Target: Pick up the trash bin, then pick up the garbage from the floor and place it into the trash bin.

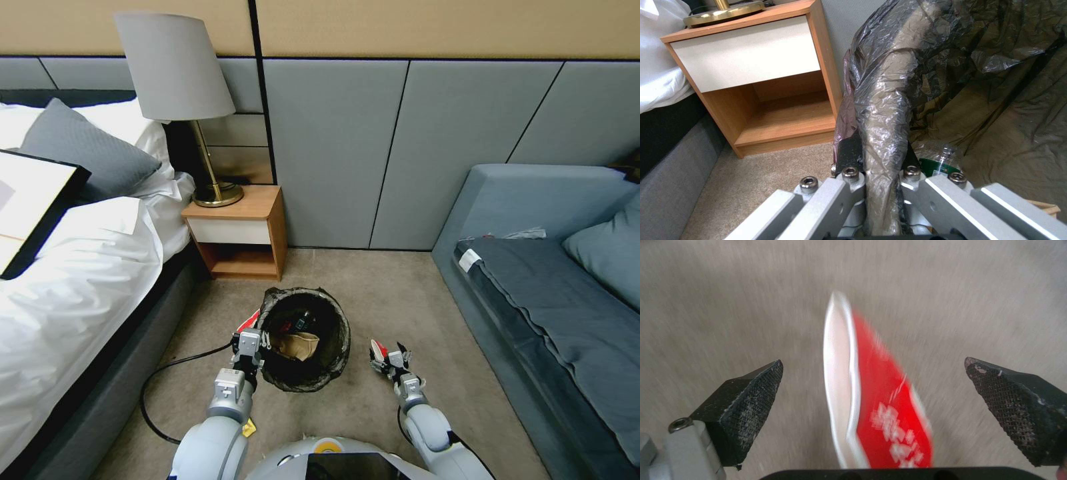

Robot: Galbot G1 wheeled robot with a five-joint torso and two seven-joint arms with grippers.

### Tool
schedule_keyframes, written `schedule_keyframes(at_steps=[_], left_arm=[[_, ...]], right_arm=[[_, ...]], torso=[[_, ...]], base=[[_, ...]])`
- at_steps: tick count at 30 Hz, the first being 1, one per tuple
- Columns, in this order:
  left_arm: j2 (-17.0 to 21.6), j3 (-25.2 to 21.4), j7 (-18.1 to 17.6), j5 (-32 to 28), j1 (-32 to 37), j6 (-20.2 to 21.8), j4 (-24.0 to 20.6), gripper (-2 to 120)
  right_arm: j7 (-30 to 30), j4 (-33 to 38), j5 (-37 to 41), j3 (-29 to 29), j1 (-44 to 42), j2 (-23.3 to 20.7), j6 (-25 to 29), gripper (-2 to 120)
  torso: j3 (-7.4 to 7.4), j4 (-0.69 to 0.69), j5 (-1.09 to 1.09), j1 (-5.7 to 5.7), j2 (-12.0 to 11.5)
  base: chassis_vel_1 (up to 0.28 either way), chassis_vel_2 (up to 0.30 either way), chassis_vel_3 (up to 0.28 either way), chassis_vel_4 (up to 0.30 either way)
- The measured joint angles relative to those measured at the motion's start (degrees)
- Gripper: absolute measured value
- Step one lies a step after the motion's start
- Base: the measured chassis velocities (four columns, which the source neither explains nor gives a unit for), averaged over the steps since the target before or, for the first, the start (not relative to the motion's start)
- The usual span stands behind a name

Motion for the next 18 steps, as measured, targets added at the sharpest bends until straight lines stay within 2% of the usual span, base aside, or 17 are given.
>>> schedule_keyframes(at_steps=[8, 18], left_arm=[[0.05, -0.06, 0.00, 0.24, 0.17, 0.11, 0.13, 0], [-0.09, 0.01, 0.00, 0.27, 0.26, 0.16, 0.14, 0]], right_arm=[[-1.97, -6.33, 0.28, 0.32, 3.17, 1.07, 0.32, 100], [-2.02, -8.80, 0.08, 0.30, 5.58, 1.54, 0.40, 100]], torso=[[0.00, 0.00, -0.01, 0.00, 0.00], [0.00, 0.01, -0.01, 0.00, 0.00]], base=[[0.000, 0.000, 0.000, 0.000], [0.000, 0.000, 0.000, 0.000]])
